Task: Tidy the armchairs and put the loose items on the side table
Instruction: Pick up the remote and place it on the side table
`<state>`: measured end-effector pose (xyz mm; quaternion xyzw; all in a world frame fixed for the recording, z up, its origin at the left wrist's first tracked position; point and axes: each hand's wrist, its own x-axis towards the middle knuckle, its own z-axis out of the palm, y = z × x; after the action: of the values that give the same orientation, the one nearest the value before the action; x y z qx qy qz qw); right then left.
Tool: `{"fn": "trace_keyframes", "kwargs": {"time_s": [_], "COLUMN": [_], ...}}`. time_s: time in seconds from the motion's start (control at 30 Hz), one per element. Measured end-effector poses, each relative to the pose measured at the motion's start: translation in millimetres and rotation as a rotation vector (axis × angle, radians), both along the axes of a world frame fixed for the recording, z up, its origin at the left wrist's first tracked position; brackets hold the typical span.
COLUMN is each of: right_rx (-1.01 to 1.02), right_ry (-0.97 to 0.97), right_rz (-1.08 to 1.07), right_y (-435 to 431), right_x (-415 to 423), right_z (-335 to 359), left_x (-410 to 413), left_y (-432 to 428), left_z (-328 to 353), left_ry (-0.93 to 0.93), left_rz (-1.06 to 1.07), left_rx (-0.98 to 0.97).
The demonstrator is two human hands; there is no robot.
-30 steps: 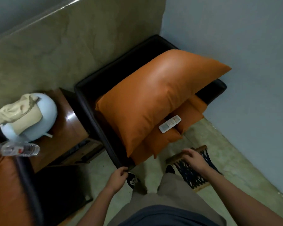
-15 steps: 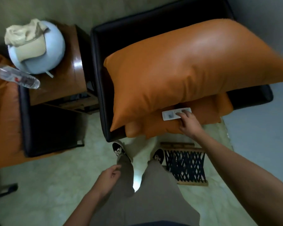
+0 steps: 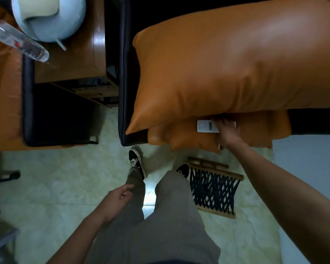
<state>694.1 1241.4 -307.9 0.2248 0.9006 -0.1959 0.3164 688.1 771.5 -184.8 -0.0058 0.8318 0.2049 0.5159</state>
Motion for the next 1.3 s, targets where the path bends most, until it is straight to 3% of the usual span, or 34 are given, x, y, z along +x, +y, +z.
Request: {"fn": "trace_keyframes", "kwargs": {"time_s": [0.33, 0.43, 0.6, 0.7, 1.0, 1.3], "right_rx": [0.053, -0.039, -0.384, -0.478, -0.506, -0.543], "right_ry": [-0.073, -0.110, -0.088, -0.082, -0.057, -0.068], "right_rz": [0.015, -0.052, -0.425, -0.528, -0.492, -0.326], "right_y": [5.0, -11.9, -49.8, -77.2, -159.5, -234.4], "right_x": [-4.4, 7.3, 45.1, 70.2, 114.1, 70.0], "right_z": [-10.6, -0.4, 27.1, 49.1, 89.8, 125.8], "left_x": [-16.9, -17.5, -13.7, -10.5, 1.8, 2.1], "left_y": [1.2, 0.1, 9.8, 12.9, -19.5, -112.2], "left_z": [13.0, 14.5, 27.5, 37.2, 64.6, 54.7], "left_ry": [0.034, 0.004, -0.001, 0.018, 0.028, -0.014], "left_rz": [0.031, 0.020, -0.010, -0.025, 0.042, 0.166], "left_rx": [-0.011, -0.017, 0.030, 0.054, 0.083, 0.035]}}
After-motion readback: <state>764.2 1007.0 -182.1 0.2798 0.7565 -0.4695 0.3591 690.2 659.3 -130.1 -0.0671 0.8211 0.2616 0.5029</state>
